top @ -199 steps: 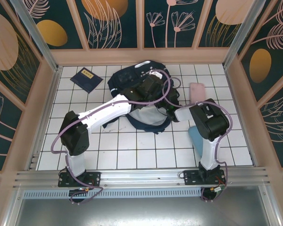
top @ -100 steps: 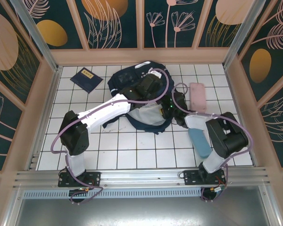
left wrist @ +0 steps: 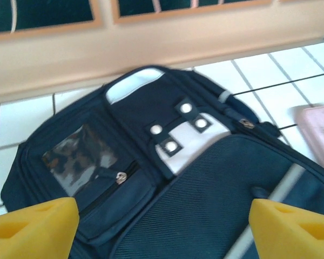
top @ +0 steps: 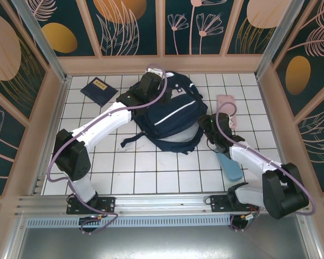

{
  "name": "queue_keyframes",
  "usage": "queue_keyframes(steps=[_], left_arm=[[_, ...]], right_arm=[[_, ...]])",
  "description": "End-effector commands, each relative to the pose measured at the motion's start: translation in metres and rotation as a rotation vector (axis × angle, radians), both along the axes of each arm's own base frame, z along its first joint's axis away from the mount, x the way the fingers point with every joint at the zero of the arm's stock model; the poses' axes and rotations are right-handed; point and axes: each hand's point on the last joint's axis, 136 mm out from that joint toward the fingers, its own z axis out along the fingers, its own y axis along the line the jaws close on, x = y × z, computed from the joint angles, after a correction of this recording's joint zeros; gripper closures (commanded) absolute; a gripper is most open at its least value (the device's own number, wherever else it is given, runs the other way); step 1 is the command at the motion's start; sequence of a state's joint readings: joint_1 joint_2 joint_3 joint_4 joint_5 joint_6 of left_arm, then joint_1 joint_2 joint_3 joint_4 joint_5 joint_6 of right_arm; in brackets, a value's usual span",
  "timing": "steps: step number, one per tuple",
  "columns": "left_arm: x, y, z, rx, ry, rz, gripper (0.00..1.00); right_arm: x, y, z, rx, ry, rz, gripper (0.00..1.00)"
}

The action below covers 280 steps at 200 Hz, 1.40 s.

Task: Pack the student bag

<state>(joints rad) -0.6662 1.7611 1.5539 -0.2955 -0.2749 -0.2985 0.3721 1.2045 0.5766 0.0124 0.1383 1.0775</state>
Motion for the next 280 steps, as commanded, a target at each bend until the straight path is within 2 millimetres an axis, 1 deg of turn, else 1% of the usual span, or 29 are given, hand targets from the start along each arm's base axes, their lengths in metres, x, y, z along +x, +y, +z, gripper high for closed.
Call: queue_keyframes(steps=[1, 16, 31, 49, 65, 76, 89, 91, 96, 111, 125, 143, 170, 183, 199, 210, 230, 233, 254, 280], left_arm=[[0.016, 0.034, -0.013, -0.062, 0.031, 0.108, 0.14], [0.032, 0.066, -0.023, -0.075, 0.043, 0.200, 0.10], [0.048, 0.102, -0.036, -0.109, 0.063, 0.293, 0.10], [0.067, 0.142, -0.051, -0.162, 0.078, 0.392, 0.09], [0.083, 0.173, -0.069, -0.207, 0.105, 0.465, 0.09], [0.096, 0.189, -0.078, -0.230, 0.110, 0.499, 0.09], [0.113, 0.205, -0.093, -0.240, 0.131, 0.539, 0.09], [0.116, 0.207, -0.092, -0.245, 0.128, 0.542, 0.09], [0.124, 0.211, -0.098, -0.245, 0.137, 0.551, 0.09], [0.143, 0.224, -0.109, -0.254, 0.145, 0.598, 0.10], [0.158, 0.231, -0.117, -0.275, 0.154, 0.620, 0.10], [0.173, 0.239, -0.127, -0.283, 0.159, 0.646, 0.09], [0.185, 0.252, -0.148, -0.270, 0.195, 0.693, 0.08], [0.188, 0.252, -0.159, -0.280, 0.221, 0.681, 0.08], [0.189, 0.248, -0.175, -0.274, 0.274, 0.668, 0.07], [0.189, 0.248, -0.182, -0.268, 0.295, 0.667, 0.07], [0.184, 0.251, -0.194, -0.254, 0.324, 0.679, 0.07], [0.183, 0.251, -0.196, -0.253, 0.327, 0.681, 0.07], [0.179, 0.249, -0.207, -0.250, 0.360, 0.671, 0.07], [0.168, 0.247, -0.224, -0.229, 0.419, 0.662, 0.07]], right_arm=[[-0.011, -0.041, 0.005, -0.192, 0.017, -0.077, 0.30], [-0.011, -0.047, 0.013, -0.225, 0.004, -0.070, 0.30], [-0.009, -0.048, 0.021, -0.245, -0.013, -0.055, 0.31], [-0.003, -0.041, 0.031, -0.245, -0.050, -0.008, 0.30], [0.005, -0.027, 0.040, -0.219, -0.090, 0.065, 0.28], [0.008, -0.017, 0.044, -0.198, -0.110, 0.108, 0.26], [0.011, -0.006, 0.050, -0.173, -0.139, 0.163, 0.23], [0.012, -0.005, 0.050, -0.169, -0.143, 0.169, 0.22], [0.012, -0.002, 0.052, -0.161, -0.150, 0.183, 0.20], [0.013, 0.004, 0.055, -0.149, -0.168, 0.211, 0.13], [0.014, 0.004, 0.057, -0.152, -0.175, 0.214, 0.07], [0.014, 0.001, 0.058, -0.167, -0.187, 0.206, 0.02], [0.015, 0.001, 0.059, -0.155, -0.188, 0.207, 0.01], [0.015, 0.002, 0.058, -0.145, -0.186, 0.210, 0.01], [0.014, 0.003, 0.058, -0.134, -0.184, 0.213, 0.01], [0.015, 0.003, 0.057, -0.126, -0.181, 0.212, 0.01], [0.015, 0.003, 0.058, -0.122, -0.181, 0.208, 0.01], [0.013, 0.007, 0.058, -0.107, -0.179, 0.230, 0.01], [0.011, 0.010, 0.060, -0.096, -0.178, 0.242, 0.01], [0.008, 0.009, 0.068, -0.085, -0.199, 0.241, 0.01]])
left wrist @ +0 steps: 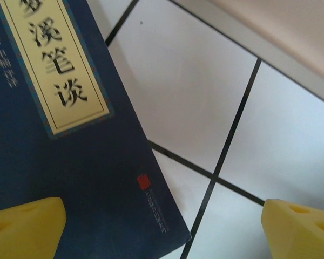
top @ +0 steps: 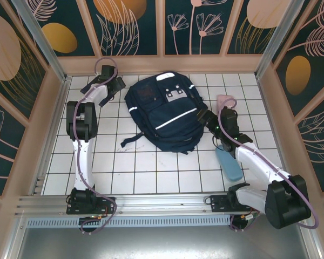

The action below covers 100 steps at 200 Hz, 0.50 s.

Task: Pack the student bag

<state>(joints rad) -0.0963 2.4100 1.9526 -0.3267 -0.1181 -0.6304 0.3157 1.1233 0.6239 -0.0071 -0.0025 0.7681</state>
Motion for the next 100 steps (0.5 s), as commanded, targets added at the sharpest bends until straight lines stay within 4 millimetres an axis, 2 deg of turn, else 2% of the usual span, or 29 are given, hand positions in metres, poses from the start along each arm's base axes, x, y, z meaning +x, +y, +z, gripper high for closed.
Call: queue_keyframes(steps=[1, 51, 75, 100], left_arm=[[-0.014, 0.001, -0.024, -0.012, 0.087, -0.012, 0.06], [-0.046, -0.011, -0.034, -0.072, 0.148, -0.065, 0.06], [-0.073, -0.017, -0.034, -0.123, 0.184, -0.073, 0.08], [-0.112, -0.021, -0.029, -0.176, 0.187, -0.065, 0.09]], right_arm=[[0.002, 0.003, 0.025, 0.044, -0.057, 0.007, 0.01], [-0.006, -0.003, 0.043, 0.055, -0.099, -0.006, 0.02], [-0.008, -0.003, 0.049, 0.063, -0.113, -0.009, 0.02], [-0.009, 0.001, 0.052, 0.087, -0.120, 0.010, 0.02]])
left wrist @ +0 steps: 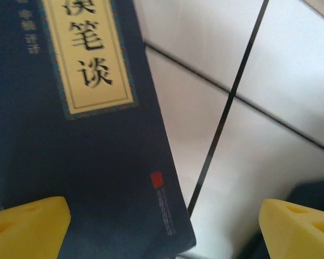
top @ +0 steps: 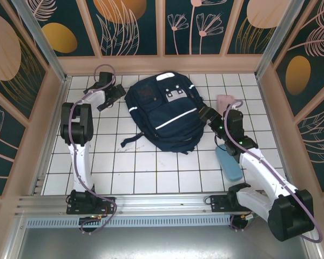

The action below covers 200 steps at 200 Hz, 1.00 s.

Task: Pack the student bag

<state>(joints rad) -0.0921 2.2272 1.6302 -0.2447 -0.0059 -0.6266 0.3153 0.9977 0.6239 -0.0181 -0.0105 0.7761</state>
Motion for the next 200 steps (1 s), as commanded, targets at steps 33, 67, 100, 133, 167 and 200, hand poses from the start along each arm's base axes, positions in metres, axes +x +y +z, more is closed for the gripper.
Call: queue_keyframes(steps=[33, 67, 100, 133, 167, 200], left_arm=[[-0.109, -0.014, -0.011, -0.169, 0.117, 0.036, 0.09], [-0.167, -0.021, -0.011, -0.211, 0.135, 0.047, 0.08], [-0.215, -0.041, -0.010, -0.250, 0.161, 0.008, 0.08], [-0.244, -0.053, 0.001, -0.254, 0.150, -0.040, 0.07], [-0.243, -0.048, 0.031, -0.214, 0.075, -0.069, 0.06], [-0.222, -0.031, 0.072, -0.091, -0.030, -0.064, 0.08]], right_arm=[[-0.001, 0.015, 0.018, 0.105, -0.030, 0.058, 0.02], [0.001, 0.021, 0.019, 0.127, -0.035, 0.077, 0.03], [0.001, 0.039, 0.018, 0.125, -0.027, 0.143, 0.03], [0.001, 0.060, 0.013, 0.109, -0.004, 0.185, 0.03], [0.002, 0.088, 0.010, 0.085, 0.019, 0.236, 0.04], [0.000, 0.139, 0.010, 0.054, 0.036, 0.348, 0.04]])
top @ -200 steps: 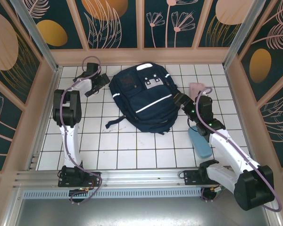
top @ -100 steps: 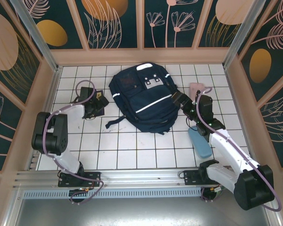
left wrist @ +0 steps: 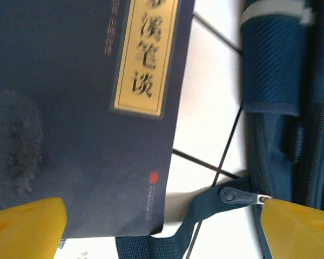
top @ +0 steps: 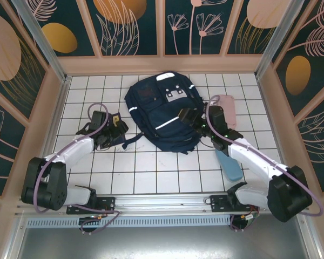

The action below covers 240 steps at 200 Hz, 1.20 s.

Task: Pack the student bag

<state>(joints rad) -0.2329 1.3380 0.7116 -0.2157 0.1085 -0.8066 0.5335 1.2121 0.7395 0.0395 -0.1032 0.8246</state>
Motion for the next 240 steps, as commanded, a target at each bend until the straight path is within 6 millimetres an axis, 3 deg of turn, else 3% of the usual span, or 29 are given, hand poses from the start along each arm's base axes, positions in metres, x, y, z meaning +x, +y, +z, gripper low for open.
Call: queue_keyframes(steps=[1, 39, 54, 60, 61, 98, 144, 177, 205, 240], left_arm=[[0.015, 0.015, 0.032, 0.105, -0.078, 0.006, 0.08], [0.028, 0.052, 0.042, 0.125, -0.110, 0.094, 0.08], [0.029, 0.067, 0.043, 0.116, -0.122, 0.146, 0.08], [0.029, 0.072, 0.041, 0.113, -0.122, 0.166, 0.08], [0.029, 0.073, 0.041, 0.112, -0.122, 0.170, 0.08], [0.025, 0.093, 0.019, 0.050, -0.099, 0.244, 0.12], [0.019, 0.099, -0.010, 0.016, -0.043, 0.258, 0.18], [0.019, 0.096, -0.024, -0.005, -0.016, 0.252, 0.20], [0.018, 0.098, -0.027, 0.000, -0.007, 0.264, 0.20], [0.015, 0.107, -0.025, 0.036, 0.000, 0.309, 0.19]], right_arm=[[0.005, 0.038, 0.017, 0.001, -0.040, 0.073, 0.04], [-0.001, 0.128, -0.004, -0.067, 0.011, 0.259, 0.11], [0.002, 0.167, -0.019, -0.089, 0.041, 0.338, 0.20], [0.004, 0.181, -0.024, -0.096, 0.053, 0.362, 0.23], [0.003, 0.182, -0.034, -0.109, 0.070, 0.366, 0.24], [0.019, 0.247, -0.074, -0.167, 0.116, 0.467, 0.41], [0.035, 0.283, -0.109, -0.217, 0.135, 0.524, 0.50], [0.027, 0.309, -0.128, -0.266, 0.142, 0.627, 0.52], [0.029, 0.314, -0.144, -0.383, 0.126, 0.618, 0.53], [0.030, 0.308, -0.156, -0.548, 0.076, 0.610, 0.52]])
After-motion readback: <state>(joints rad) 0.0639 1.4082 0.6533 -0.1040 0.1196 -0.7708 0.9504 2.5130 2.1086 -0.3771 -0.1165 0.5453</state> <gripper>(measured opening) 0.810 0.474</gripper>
